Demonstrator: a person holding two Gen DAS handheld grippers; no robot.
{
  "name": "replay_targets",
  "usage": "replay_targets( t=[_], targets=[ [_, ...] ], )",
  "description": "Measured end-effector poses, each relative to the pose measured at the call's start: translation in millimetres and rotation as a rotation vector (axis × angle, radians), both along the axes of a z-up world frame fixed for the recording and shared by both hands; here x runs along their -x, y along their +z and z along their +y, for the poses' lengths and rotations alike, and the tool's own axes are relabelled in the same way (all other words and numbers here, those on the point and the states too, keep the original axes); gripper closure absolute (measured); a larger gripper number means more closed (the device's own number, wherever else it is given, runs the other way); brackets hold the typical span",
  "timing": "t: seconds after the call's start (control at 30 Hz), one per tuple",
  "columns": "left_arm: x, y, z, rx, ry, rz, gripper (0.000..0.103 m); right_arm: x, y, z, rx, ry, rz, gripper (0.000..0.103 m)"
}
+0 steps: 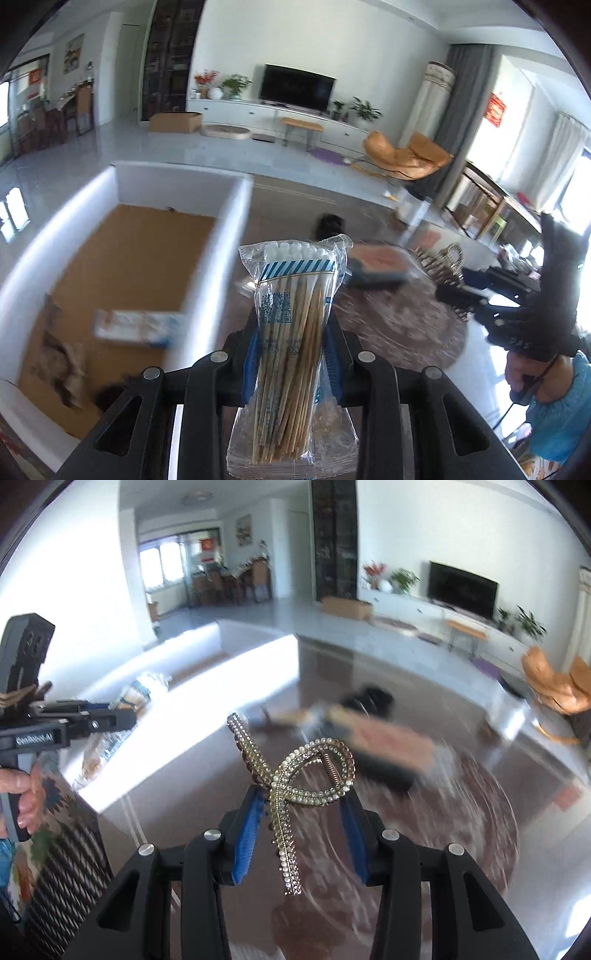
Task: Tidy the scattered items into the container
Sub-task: 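Carry the clip and swab bag over the container and open both grippers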
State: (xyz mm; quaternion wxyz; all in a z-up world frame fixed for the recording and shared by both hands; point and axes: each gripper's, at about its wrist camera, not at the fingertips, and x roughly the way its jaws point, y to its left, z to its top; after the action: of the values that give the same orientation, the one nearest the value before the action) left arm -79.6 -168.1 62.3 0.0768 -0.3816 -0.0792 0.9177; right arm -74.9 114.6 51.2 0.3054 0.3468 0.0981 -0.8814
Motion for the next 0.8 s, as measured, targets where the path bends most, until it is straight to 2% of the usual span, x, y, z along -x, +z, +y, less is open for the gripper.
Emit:
replay_targets(
  t=[0.13,0.27,0.33,0.43,0.53,0.63,0.7,0.73,0.77,0.8],
  targets=[
    [35,13,-75,0.046,0.121,-0.038,0.072,41,42,-87,0.083,0.111,0.032,0.059],
    [63,-1,-133,0.076,0.221,-0.113,0.072,75,56,-183,0.101,0.212,0.028,0.059],
    [71,-17,-154,0.065,0.256,-0.158,0.072,94,46,-231,0.098,0.248,-0.017,0.059],
    [85,-46,-178,0.057,0.286,-0.241,0.072,116,16,-288,0.064,0.259,-0.096,0.059],
    [95,-71,-189,0.075,0.297,-0.314,0.072,131,-17,-324,0.018,0.243,-0.163,0.059],
    [105,-86,-195,0.099,0.324,-0.362,0.07,136,-42,-340,-0.031,0.218,-0.209,0.059],
    [109,-94,-196,0.103,0.342,-0.387,0.063,142,-57,-347,-0.074,0.199,-0.245,0.058],
    [110,-95,-197,0.112,0.355,-0.395,0.051,145,-65,-350,-0.104,0.179,-0.261,0.053],
    [109,-94,-196,0.124,0.366,-0.394,0.04,151,-72,-351,-0.12,0.163,-0.266,0.035],
    [106,-94,-194,0.139,0.378,-0.385,0.037,151,-74,-350,-0.117,0.162,-0.267,0.031]
  ],
)
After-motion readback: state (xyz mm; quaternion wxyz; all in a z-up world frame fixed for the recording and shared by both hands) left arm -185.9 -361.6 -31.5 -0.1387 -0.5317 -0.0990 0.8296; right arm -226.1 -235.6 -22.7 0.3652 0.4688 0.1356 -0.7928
